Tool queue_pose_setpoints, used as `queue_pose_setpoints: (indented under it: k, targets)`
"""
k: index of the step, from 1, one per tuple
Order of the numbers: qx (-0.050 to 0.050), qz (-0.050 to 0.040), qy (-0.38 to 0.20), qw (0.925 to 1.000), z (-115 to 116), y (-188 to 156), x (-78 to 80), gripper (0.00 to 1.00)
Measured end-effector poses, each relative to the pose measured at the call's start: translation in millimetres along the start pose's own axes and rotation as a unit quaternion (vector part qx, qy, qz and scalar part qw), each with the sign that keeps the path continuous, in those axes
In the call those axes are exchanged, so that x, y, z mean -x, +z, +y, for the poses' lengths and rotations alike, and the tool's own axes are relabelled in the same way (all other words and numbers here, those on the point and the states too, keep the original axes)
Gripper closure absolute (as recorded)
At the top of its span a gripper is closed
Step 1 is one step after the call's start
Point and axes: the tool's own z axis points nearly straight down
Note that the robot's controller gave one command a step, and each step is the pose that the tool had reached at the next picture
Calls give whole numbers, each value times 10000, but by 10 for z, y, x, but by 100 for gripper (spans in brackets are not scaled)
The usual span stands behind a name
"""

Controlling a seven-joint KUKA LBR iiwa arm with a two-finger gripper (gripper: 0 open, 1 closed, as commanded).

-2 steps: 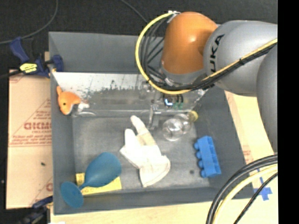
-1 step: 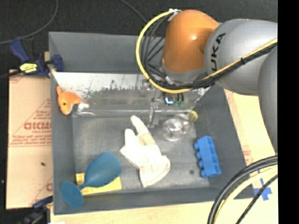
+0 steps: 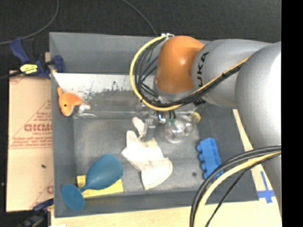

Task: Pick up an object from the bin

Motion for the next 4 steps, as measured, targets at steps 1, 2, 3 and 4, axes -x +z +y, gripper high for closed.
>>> queue_pose_setpoints:
  k: [1, 2, 3, 4]
  targets:
    - [5, -27, 139, 9999, 79, 182, 73, 0]
    - [9, -16, 567, 9984, 40, 319, 46, 0]
    - [13, -48, 734, 9973, 112, 463, -24, 0]
    - [19, -54, 853, 9963, 200, 461, -28, 0]
